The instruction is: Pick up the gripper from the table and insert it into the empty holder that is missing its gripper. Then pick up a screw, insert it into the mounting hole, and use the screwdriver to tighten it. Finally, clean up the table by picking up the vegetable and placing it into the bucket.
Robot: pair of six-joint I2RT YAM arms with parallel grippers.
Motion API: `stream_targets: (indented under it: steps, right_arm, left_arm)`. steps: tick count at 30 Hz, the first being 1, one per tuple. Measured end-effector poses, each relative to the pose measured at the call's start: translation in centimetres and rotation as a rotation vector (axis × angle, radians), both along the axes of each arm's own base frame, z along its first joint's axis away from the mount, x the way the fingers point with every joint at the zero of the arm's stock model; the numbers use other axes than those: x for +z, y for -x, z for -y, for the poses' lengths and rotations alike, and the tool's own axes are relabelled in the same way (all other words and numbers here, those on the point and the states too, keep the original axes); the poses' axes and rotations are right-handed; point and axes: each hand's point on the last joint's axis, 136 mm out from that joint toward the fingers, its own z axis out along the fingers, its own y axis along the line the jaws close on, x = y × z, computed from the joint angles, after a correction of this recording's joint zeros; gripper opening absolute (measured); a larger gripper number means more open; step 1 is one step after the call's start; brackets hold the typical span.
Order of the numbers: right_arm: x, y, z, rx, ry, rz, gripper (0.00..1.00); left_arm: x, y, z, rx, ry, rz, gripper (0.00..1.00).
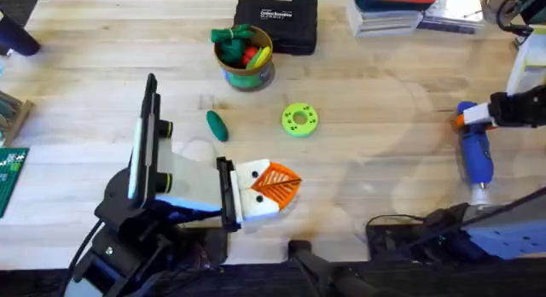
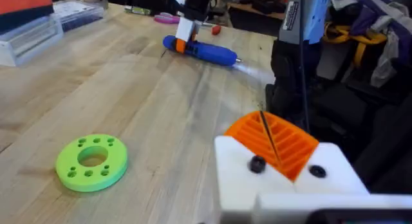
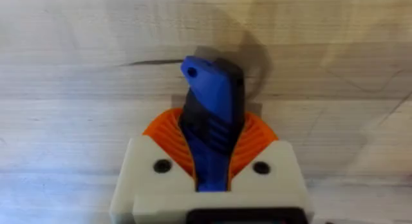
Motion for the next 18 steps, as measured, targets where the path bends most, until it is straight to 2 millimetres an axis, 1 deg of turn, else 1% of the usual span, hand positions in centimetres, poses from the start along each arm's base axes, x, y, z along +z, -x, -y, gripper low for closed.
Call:
stream_targets:
  steps: [7, 10, 14, 18]
  right_arm:
    - [0.0, 0.9, -1.1, 0.004, -0.038, -0.041, 0.178]
    - [0.7, 0.9, -1.2, 0.004, -0.029, -0.032, 0.178]
    - [2.8, 0.5, -1.0, -0.019, 0.016, 0.022, 0.178]
    - [6.4, -0.1, -0.7, -0.073, 0.086, 0.121, 0.178]
  left_arm:
    - [0.0, 0.0, 0.0, 0.0, 0.0, 0.0, 0.004]
    - [0.0, 0.0, 0.0, 0.0, 0.0, 0.0, 0.004]
    - [0.0, 0.0, 0.0, 0.0, 0.0, 0.0, 0.004]
    - [0.0, 0.0, 0.0, 0.0, 0.0, 0.0, 0.004]
